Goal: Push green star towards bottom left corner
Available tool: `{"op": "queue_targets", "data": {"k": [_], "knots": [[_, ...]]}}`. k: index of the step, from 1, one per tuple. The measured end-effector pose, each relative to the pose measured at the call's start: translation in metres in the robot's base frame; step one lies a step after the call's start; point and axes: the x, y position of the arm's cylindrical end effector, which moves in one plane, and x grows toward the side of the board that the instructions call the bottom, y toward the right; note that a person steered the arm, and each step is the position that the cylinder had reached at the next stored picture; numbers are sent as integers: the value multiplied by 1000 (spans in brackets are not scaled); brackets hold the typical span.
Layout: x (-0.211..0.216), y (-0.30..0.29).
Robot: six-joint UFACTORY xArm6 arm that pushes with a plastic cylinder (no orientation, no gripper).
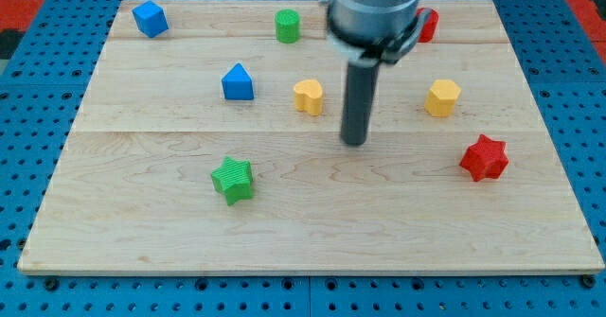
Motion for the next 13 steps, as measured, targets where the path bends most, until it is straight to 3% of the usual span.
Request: {"op": "queue_targets", "data": {"k": [2, 4, 5, 9, 11, 12, 13], "knots": [[27, -135], [44, -223], [28, -187], [28, -184], [5, -95], [-16, -2], [-31, 53]]}}
